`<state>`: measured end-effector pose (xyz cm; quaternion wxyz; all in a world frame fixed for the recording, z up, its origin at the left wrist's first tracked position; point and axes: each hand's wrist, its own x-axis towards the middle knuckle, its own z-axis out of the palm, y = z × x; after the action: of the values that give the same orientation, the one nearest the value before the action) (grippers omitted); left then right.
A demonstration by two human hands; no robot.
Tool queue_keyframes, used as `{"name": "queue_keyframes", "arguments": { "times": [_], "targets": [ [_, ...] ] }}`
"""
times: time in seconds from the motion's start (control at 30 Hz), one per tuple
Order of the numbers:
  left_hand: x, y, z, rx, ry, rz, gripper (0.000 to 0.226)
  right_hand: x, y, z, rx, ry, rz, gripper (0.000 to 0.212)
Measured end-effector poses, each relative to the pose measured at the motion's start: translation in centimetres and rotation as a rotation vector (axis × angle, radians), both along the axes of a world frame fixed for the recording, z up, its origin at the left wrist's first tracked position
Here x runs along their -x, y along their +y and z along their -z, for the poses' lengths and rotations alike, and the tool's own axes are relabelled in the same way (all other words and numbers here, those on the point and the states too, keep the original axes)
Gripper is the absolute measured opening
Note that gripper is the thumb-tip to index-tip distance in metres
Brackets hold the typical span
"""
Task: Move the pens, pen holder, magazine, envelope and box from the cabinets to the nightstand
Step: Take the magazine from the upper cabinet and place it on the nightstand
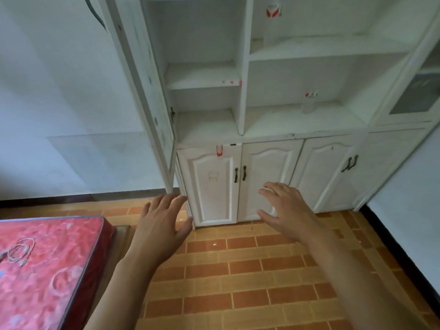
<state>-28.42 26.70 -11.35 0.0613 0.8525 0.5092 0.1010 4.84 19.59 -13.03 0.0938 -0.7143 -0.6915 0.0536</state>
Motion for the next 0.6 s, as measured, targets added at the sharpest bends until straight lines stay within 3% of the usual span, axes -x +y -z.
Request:
{"name": "queue_keyframes", "arguments": {
  "times": [0.27,0.6],
  "targets": [
    [-4.7,9.7,-2.9,-0.025,-0.062,0.137,0.066,-2.2,8.4,-4.6,-0.081,0.008,0.003,0.061],
    [-14.7,21.7,-9.5,-0.156,-0.098,0.098,0.069,-11.6,20.1,-9.3,-0.187,0.026,-0.059,0.061]
  ]
}}
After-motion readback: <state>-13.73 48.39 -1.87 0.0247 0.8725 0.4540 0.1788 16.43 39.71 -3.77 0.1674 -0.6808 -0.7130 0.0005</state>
